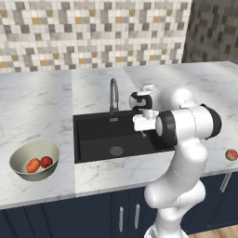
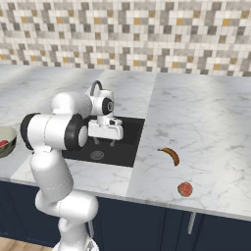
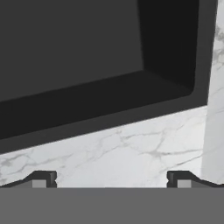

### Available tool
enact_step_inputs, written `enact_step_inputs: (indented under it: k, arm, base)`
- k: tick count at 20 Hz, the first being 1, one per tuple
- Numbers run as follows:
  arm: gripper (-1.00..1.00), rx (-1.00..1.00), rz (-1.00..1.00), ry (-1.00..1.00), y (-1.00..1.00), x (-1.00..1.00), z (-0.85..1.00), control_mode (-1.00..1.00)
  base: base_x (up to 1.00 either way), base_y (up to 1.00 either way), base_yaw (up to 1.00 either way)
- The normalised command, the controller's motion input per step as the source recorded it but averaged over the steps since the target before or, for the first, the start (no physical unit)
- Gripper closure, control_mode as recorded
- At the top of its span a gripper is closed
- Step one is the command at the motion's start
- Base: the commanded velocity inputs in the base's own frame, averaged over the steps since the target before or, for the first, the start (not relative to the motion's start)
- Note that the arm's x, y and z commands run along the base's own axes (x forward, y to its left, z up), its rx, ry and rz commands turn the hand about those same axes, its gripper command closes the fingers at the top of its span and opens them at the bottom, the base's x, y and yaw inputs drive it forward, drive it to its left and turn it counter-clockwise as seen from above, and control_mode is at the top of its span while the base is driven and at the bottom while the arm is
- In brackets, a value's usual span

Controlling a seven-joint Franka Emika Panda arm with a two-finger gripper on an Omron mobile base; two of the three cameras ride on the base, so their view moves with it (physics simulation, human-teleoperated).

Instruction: There is a mixed pile of frozen fruits and vegetables on the counter. Locate all the frozen vegetables and place the items in a bowl on the counter. Take all the frozen fruits and defrost them in a running sink.

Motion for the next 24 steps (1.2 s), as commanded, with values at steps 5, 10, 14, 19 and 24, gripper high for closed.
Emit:
enact_step_inputs:
  k: [5, 10, 14, 19, 24]
  arm:
    - [-1.00, 0.01, 0.00, 0.06, -0.52, 0.11, -0.08, -1.00]
    - [-1.00, 0.02, 0.04, -0.03, -0.51, 0.03, -0.03, -1.00]
    - [-1.00, 0.01, 0.07, -0.07, -0.48, 0.01, -0.07, -1.00]
    - [-1.00, 0.01, 0.06, -0.08, -0.50, 0.00, -0.04, -1.00]
    - [-1.00, 0.06, 0.08, -0.19, -0.44, -0.01, 0.04, -1.00]
  base:
    - [0.00, 0.00, 0.00]
    - [0.00, 0.00, 0.00]
    - [0.00, 0.00, 0.00]
    - [0.00, 0.00, 0.00]
    - [0.00, 0.00, 0.00]
